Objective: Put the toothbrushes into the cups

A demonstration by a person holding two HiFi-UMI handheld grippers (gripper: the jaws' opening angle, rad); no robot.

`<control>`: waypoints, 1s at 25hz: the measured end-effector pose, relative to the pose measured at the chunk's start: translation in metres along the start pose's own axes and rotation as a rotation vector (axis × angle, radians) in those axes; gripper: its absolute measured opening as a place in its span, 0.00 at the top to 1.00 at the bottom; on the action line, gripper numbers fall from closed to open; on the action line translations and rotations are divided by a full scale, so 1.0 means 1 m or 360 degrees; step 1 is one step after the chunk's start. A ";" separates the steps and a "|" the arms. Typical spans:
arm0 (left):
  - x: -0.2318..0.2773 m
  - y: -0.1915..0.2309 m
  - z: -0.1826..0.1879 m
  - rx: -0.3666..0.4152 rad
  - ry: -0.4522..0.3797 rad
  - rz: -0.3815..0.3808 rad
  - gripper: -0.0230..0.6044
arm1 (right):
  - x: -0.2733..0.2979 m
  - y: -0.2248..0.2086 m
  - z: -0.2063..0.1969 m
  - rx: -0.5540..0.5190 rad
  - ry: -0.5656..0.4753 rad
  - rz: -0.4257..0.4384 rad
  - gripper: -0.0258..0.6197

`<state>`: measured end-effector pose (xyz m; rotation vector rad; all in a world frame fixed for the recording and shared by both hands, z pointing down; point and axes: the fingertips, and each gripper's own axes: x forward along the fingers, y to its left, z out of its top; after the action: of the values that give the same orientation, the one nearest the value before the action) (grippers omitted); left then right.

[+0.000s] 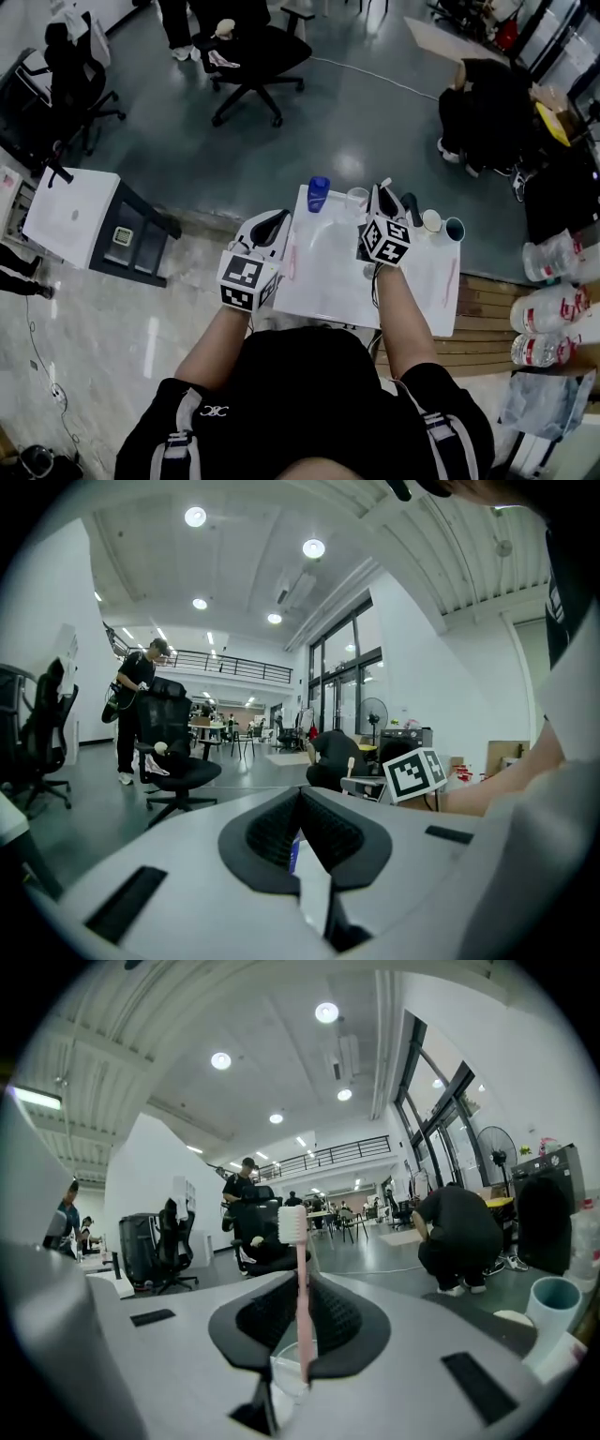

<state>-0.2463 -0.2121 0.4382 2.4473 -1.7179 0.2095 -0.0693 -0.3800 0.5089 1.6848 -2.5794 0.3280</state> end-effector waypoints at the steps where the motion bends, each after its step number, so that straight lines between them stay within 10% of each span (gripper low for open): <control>1: 0.000 0.001 -0.001 -0.0002 0.0006 0.0016 0.94 | 0.004 -0.003 -0.008 0.0008 0.0024 0.0000 0.88; 25: -0.002 -0.009 -0.009 -0.0019 0.0039 0.0171 0.94 | 0.024 -0.015 -0.092 -0.0034 0.0328 0.0060 0.80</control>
<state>-0.2388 -0.2059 0.4465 2.3361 -1.8362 0.2394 -0.0725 -0.3894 0.6046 1.5094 -2.4578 0.4488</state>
